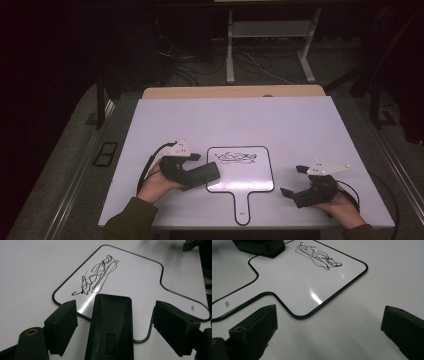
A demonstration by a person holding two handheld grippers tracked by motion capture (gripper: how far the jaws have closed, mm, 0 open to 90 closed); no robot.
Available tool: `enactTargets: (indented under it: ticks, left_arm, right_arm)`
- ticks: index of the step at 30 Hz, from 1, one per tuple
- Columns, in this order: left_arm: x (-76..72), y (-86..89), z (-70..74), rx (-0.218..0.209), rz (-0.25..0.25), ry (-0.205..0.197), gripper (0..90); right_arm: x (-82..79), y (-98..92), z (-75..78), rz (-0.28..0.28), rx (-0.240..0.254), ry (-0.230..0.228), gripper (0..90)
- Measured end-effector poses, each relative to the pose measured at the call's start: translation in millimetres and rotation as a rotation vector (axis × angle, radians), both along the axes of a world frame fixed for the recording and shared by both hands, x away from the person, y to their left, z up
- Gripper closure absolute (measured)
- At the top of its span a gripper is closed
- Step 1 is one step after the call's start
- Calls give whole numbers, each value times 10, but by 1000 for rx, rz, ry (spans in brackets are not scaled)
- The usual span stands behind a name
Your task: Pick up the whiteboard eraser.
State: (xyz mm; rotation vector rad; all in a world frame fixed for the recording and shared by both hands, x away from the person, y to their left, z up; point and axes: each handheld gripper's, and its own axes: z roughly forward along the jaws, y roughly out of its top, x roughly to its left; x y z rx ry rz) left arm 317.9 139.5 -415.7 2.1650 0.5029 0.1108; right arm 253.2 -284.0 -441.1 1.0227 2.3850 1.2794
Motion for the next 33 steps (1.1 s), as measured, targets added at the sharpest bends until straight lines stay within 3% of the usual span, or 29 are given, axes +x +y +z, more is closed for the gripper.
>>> enactTargets:
  ticks: [23,33]
  left_arm:
    - [-9,-7,-121,119,-20,8,235]
    - [-6,-31,-169,182,-47,11,304]
  right_arm:
    - [2,-3,0,1,5,2,0]
    - [4,5,-9,3,4,6,0]
